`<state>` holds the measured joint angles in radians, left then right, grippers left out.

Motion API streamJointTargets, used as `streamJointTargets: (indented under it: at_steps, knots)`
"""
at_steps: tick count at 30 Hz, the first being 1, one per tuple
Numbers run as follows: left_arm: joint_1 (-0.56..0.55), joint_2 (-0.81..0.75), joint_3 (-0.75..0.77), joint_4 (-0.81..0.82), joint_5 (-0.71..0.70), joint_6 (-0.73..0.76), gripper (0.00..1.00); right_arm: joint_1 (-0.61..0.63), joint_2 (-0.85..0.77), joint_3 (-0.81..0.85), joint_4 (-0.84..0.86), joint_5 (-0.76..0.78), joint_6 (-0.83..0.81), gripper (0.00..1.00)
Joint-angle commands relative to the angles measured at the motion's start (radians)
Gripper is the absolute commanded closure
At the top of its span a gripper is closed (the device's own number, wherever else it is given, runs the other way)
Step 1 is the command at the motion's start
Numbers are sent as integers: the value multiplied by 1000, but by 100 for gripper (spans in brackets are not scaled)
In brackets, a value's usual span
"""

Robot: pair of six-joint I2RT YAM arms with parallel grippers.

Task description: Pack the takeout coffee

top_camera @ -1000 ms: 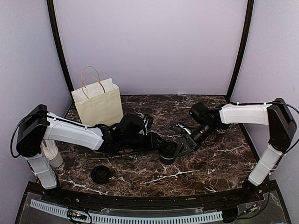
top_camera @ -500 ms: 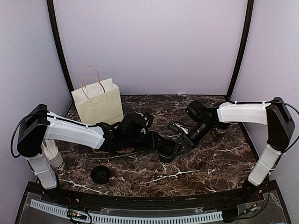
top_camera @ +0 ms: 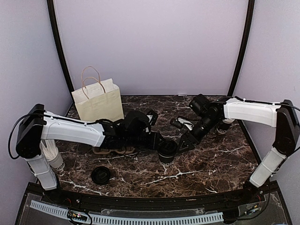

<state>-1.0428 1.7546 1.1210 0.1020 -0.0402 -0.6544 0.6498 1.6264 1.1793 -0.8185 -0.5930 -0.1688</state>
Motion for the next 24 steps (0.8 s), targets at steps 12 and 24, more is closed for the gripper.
streamJointTargets:
  at_steps: [12,24]
  knots:
    - [11,-132,34,-169,-65,140,47,-60,-8,118,-66,-17,-111,31]
    - [-13,-308,-176,-72,36,-63,45,-61,123,234,47,-67,-102,31]
